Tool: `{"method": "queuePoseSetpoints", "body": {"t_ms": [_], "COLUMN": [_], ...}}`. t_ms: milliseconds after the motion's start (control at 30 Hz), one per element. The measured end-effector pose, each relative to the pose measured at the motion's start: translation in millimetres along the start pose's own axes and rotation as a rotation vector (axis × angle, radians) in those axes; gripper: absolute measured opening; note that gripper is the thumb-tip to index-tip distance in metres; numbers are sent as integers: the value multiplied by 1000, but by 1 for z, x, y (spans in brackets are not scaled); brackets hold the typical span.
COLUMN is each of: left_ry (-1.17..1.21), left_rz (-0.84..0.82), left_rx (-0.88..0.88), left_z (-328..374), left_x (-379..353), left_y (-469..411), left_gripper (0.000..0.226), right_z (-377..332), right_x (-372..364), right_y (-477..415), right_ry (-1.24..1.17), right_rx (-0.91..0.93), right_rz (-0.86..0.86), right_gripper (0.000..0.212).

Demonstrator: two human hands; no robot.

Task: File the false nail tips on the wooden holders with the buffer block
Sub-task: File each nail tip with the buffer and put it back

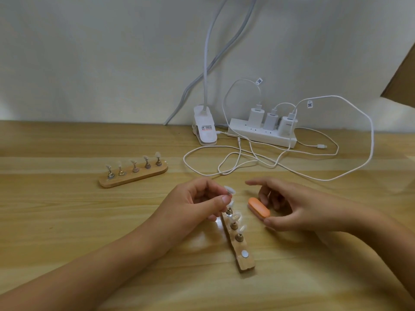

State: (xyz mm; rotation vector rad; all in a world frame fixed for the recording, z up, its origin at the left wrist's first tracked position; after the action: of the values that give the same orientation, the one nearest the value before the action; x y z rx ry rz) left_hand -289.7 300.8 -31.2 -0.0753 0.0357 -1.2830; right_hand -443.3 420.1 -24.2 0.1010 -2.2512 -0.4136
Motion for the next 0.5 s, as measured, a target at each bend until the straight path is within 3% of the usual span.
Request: {"method": "queuePoseSetpoints", "body": {"t_ms": [67,167,267,333,400,500], "left_ry": [1,7,-6,-13,-21,-55], "left_rz": [-7,-23,-33,-34,-34,-29], "left_rx": [-4,-21,-38,-43,-46,-36], "left_z": [1,4,6,6,6,5], "left_x": [0,-2,-3,-4,-3,-2], "left_y": [0,1,1,1,1,1], "left_gripper": [4,13,12,5,2,4], "right_z": [-2,-8,-17,-25,-37,-57], "right_x": [-1,2,11,13,2,-17], "right_y": [3,3,2,6,7,6], "right_ry": [39,116,0,-291,-542,-416], "right_rx": [-1,6,54,161,308,408], "right_rz": [-69,-20,249,467,544,573], "right_gripper": [72,49,33,32,37,43]}}
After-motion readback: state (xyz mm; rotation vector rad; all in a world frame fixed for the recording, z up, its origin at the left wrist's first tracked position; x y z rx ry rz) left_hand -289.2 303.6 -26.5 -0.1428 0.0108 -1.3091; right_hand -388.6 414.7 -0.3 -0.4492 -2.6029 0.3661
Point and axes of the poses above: each hand's wrist, its own y-axis away from the middle knuckle, its own x-axis out of the back of the hand, z = x × y, the point moved 7 cm from there along -y, towards the middle knuckle, and after that the axes turned 11 degrees about -z, right-handed, at the moved point
